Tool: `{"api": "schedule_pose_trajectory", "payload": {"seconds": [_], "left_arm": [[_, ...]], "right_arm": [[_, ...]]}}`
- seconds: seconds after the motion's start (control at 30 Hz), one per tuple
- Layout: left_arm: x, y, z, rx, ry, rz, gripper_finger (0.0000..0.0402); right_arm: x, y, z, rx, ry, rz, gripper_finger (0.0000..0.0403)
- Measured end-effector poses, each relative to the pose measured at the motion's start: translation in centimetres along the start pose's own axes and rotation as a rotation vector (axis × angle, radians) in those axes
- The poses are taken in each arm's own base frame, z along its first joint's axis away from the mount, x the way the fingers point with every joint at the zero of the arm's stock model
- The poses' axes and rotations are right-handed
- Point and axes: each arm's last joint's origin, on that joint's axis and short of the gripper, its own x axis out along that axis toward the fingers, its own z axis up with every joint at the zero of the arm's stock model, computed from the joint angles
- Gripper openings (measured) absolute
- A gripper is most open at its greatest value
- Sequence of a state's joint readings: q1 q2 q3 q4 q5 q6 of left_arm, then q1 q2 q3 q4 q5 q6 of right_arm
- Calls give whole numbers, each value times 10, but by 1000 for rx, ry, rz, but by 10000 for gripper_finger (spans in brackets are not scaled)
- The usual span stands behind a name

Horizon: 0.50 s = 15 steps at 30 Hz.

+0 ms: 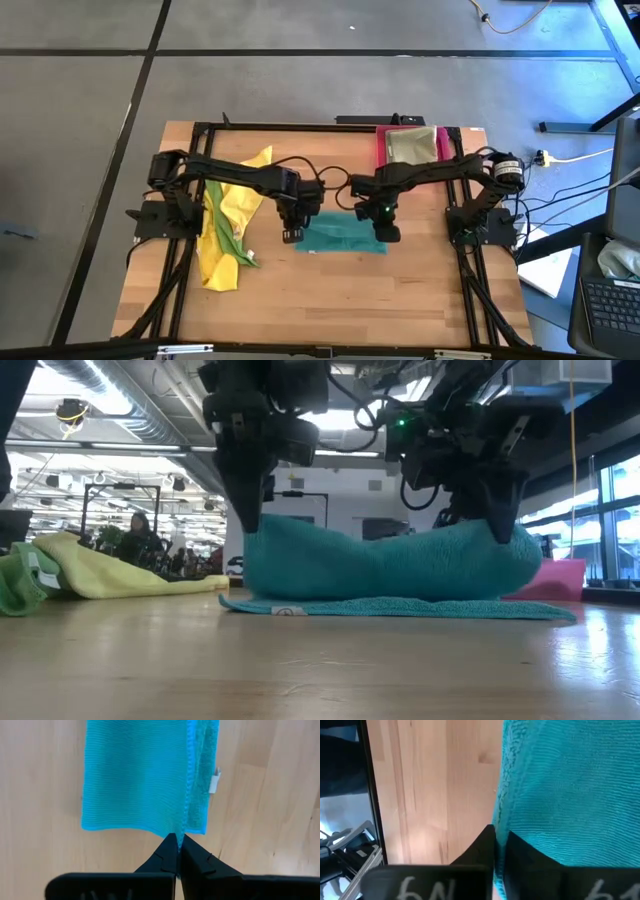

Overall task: Fold microfiber towels
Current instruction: Fold the blue towel

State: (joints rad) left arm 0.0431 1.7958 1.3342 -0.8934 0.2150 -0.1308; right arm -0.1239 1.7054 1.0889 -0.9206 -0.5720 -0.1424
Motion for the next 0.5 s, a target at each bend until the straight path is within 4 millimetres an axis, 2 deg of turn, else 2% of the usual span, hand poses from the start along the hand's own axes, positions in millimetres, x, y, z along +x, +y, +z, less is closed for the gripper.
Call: {"api": "schedule_pose_trajectory", "payload": {"seconds": [0.33,0.5], "left_arm": [[5,2,4,4,-13,-14,57],[3,9,1,-17,14,-6,71]], "right_arm": [[0,0,0,10,-1,4,93],[0,-1,-1,16,16,-38,112]]}}
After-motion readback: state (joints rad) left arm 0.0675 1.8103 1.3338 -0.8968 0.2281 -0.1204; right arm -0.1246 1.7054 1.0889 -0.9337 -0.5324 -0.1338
